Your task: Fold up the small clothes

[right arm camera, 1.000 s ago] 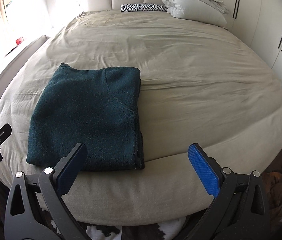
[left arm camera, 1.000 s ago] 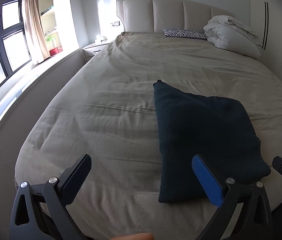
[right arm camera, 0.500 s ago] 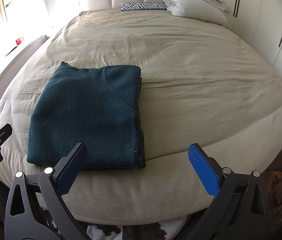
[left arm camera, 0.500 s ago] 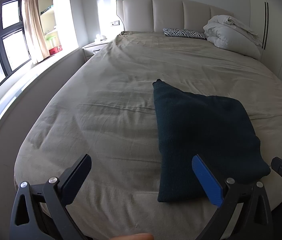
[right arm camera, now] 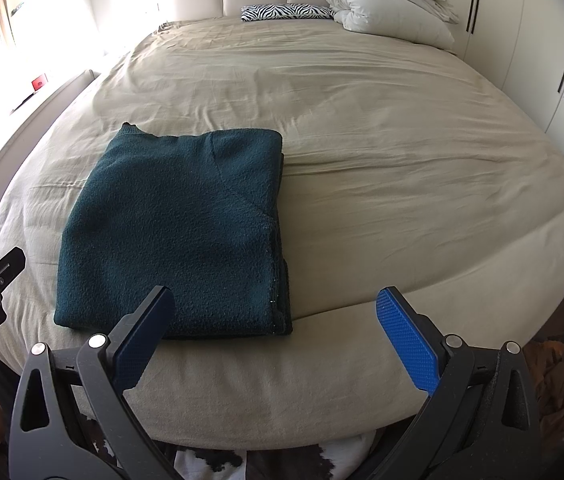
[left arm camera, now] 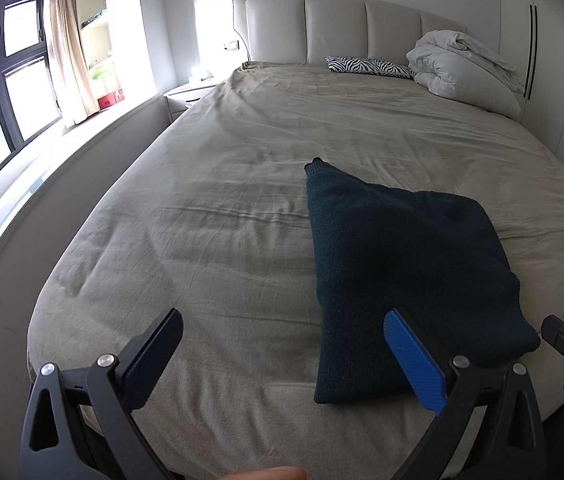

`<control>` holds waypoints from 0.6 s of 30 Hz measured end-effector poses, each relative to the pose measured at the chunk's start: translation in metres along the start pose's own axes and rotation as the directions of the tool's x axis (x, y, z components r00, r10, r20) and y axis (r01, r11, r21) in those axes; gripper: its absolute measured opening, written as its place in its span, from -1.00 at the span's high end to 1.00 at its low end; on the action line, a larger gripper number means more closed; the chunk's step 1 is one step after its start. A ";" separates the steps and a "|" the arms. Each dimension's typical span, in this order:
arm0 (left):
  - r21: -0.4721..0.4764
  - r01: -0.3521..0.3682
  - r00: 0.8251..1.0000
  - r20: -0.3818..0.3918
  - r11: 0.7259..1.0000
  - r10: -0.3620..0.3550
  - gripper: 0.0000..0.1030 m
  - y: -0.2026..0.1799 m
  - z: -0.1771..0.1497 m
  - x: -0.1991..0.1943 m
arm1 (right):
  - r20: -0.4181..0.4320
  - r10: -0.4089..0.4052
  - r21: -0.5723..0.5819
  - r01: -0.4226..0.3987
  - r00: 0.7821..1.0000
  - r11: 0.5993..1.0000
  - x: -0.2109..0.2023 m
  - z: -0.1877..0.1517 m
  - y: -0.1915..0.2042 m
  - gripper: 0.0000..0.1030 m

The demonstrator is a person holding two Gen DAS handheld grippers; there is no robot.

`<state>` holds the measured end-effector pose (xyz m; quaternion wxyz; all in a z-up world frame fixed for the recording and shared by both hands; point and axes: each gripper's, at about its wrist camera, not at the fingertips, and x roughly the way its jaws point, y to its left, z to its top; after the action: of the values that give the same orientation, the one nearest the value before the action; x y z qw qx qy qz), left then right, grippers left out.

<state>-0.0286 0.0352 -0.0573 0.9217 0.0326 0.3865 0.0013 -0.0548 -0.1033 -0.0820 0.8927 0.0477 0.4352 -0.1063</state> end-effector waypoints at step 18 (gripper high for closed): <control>-0.001 0.001 1.000 -0.001 1.000 -0.001 -1.00 0.000 0.000 0.000 | -0.005 0.004 0.003 -0.004 1.000 1.000 0.002 -0.003 0.002 -1.00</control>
<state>-0.0284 0.0353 -0.0573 0.9216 0.0321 0.3868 0.0009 -0.0555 -0.1010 -0.0856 0.8918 0.0504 0.4373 -0.1050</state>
